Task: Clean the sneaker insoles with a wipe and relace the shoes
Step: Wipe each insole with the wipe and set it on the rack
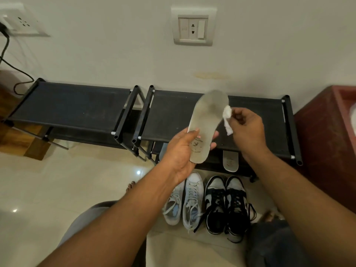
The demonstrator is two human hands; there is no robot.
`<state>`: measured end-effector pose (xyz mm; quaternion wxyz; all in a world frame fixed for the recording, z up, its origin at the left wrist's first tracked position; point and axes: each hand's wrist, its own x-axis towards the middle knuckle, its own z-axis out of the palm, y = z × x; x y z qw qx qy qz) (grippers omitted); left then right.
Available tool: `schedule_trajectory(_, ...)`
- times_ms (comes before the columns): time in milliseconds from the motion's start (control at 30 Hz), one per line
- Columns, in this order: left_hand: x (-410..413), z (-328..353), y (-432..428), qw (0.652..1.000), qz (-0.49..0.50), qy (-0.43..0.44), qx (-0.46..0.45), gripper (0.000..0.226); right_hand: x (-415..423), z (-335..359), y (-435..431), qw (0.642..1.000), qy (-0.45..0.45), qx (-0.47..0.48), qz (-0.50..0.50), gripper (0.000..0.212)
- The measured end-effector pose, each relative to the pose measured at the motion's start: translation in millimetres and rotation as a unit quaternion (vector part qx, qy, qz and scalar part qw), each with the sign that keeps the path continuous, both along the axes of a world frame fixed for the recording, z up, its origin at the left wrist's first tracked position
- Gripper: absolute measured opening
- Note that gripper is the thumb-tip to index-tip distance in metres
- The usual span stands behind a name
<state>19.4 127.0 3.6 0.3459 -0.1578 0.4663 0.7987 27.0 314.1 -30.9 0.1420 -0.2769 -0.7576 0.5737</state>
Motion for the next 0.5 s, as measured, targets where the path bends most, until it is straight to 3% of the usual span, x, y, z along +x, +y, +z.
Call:
schedule_trajectory(100, -3, -1, -6, 1.000, 0.013, 0.018, 0.017, 0.037, -2, 4, 6, 0.978, -0.001, -0.203, -0.046, 0.021)
schedule_trajectory(267, 2, -3, -13, 0.999, 0.014, 0.052, -0.007, 0.036, 13, 13, 2, 0.913, -0.032, -0.401, -0.072, 0.023)
schedule_trajectory(367, 9, -9, -18, 0.998, 0.000, 0.052, -0.024, 0.035, 21, 12, 0, 0.892, -0.060, -0.444, -0.067, 0.029)
schedule_trajectory(500, 18, -18, -26, 0.997, -0.019, 0.051, -0.055, 0.035, 27, 12, 5, 0.895, -0.081, -0.438, -0.001, 0.034)
